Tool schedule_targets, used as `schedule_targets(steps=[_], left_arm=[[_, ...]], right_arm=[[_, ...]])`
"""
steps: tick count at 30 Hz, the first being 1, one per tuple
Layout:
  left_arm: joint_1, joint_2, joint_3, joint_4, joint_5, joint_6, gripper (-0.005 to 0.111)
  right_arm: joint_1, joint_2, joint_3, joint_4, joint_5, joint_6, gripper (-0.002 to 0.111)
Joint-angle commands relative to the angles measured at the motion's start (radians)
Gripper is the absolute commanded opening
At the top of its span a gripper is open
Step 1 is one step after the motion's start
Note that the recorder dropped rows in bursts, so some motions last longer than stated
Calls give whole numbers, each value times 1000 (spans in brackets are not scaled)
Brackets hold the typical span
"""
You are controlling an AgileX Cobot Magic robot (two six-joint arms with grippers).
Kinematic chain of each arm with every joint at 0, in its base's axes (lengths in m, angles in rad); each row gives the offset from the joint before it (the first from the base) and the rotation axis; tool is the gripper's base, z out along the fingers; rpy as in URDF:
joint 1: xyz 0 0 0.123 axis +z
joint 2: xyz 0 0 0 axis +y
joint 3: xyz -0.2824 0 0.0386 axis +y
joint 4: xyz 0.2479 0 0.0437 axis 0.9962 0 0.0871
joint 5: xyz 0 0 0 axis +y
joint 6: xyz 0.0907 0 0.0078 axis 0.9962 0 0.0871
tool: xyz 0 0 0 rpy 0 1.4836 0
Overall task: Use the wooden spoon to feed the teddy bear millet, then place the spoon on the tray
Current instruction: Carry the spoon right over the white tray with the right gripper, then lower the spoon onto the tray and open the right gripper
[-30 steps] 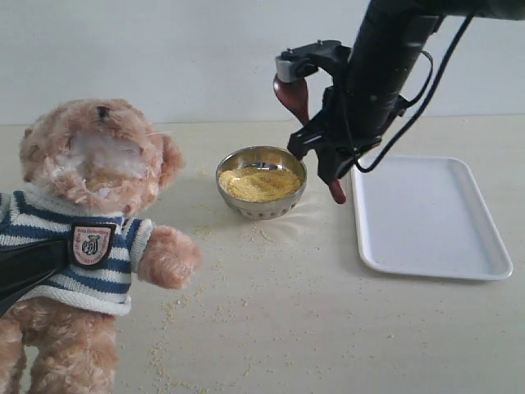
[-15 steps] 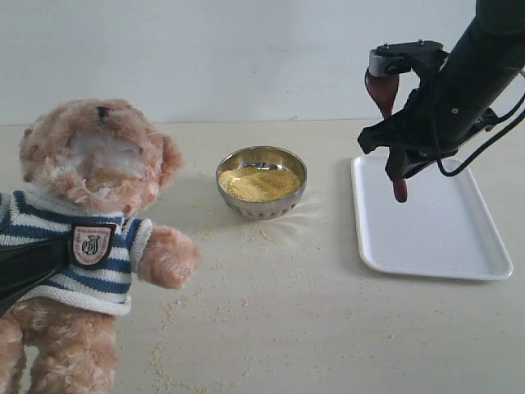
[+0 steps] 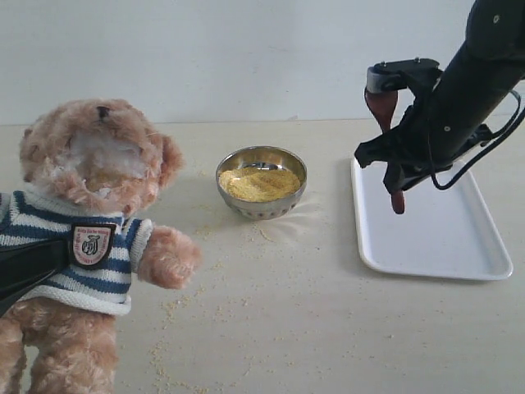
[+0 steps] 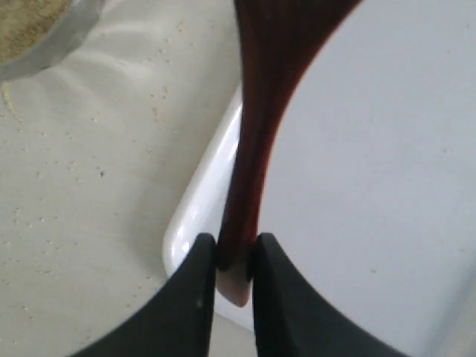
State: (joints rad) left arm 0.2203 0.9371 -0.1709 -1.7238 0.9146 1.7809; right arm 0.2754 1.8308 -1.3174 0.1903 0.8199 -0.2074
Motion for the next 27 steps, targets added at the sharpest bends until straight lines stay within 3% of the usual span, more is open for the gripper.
schedule_targets(steps=[1,12,27], left_arm=[[3,2,-4,-21,23,1,5],[3,2,-4,-21,23,1,5],[3,2,-4,-21,23,1,5]], right_arm=[[-8,23,14,-72,-18,60,0],[-86,90,14,-59,-26,64,0],[-87,185,14,-43,-95,42,0]])
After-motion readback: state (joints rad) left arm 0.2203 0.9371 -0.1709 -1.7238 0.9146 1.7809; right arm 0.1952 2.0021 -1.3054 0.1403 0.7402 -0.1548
